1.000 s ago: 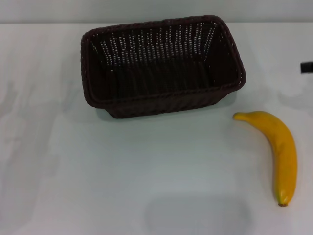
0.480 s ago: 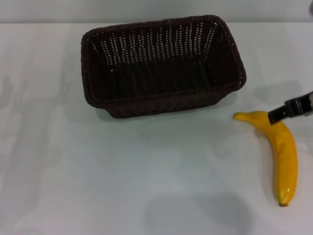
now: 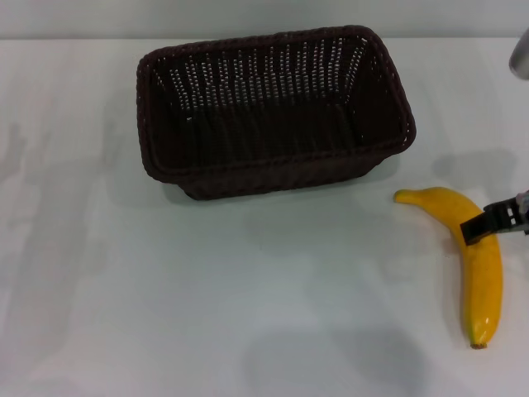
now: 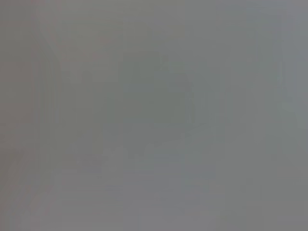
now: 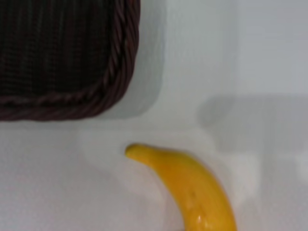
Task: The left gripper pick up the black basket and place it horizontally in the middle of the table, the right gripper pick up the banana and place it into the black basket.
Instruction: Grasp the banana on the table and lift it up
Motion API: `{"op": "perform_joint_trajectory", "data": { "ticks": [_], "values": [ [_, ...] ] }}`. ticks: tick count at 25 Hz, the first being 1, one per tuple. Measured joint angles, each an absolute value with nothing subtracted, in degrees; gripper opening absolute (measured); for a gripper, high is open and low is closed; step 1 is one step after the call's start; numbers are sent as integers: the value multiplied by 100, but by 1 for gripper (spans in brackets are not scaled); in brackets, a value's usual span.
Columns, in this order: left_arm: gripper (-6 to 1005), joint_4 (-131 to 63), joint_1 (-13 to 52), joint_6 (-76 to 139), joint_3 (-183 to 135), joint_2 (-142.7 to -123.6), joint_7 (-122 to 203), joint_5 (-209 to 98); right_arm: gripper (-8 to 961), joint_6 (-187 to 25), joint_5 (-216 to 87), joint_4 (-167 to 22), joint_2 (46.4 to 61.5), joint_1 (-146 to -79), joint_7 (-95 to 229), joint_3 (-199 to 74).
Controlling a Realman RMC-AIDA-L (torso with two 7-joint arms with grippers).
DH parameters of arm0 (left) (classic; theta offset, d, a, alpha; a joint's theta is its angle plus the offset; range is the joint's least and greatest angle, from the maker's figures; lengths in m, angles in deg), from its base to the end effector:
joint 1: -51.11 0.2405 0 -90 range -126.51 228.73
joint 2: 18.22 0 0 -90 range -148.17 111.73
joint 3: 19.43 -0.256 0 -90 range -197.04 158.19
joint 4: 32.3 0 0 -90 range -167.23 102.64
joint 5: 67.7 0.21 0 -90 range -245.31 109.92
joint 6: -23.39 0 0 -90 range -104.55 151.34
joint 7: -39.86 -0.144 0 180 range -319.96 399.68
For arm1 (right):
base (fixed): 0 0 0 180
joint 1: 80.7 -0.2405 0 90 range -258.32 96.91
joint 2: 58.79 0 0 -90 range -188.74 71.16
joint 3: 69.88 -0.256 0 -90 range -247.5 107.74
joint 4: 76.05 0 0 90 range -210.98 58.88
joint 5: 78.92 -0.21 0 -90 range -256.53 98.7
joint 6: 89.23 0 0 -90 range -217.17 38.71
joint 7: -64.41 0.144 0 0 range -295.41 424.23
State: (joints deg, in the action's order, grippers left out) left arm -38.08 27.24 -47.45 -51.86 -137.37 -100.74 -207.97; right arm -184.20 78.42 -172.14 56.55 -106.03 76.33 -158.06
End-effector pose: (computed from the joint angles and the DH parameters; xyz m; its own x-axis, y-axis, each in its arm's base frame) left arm -0.3707 0.3205 0.0514 0.3557 -0.1510 0.9223 0.9342 0.0279 -0.3557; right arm 0.1863 0.3190 0.0276 0.3311 -0.9391 -0.0915 -0.7232 -0.1903 -0.6639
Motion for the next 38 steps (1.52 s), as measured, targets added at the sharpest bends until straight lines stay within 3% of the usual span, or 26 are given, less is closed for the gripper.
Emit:
{"op": "perform_joint_trajectory", "data": {
  "ticks": [19,24,38],
  "values": [
    [833,-3805,2703,-4726,-5185,-13740,-10036,-20805,821,-17880,7588,-16419,5661,-10646,7501,-15708],
    [832,-3801,2703,-4741,-5186,-13740,-10034,-20806,610,-17873,7589,-16420,5660,-10637,7405,-15671],
    [833,-3812,2728,-4755,-5186,-13740,-10014,-20806,511,-17909,8066,-17084,5616,-10587,7028,-16197]
  ]
}}
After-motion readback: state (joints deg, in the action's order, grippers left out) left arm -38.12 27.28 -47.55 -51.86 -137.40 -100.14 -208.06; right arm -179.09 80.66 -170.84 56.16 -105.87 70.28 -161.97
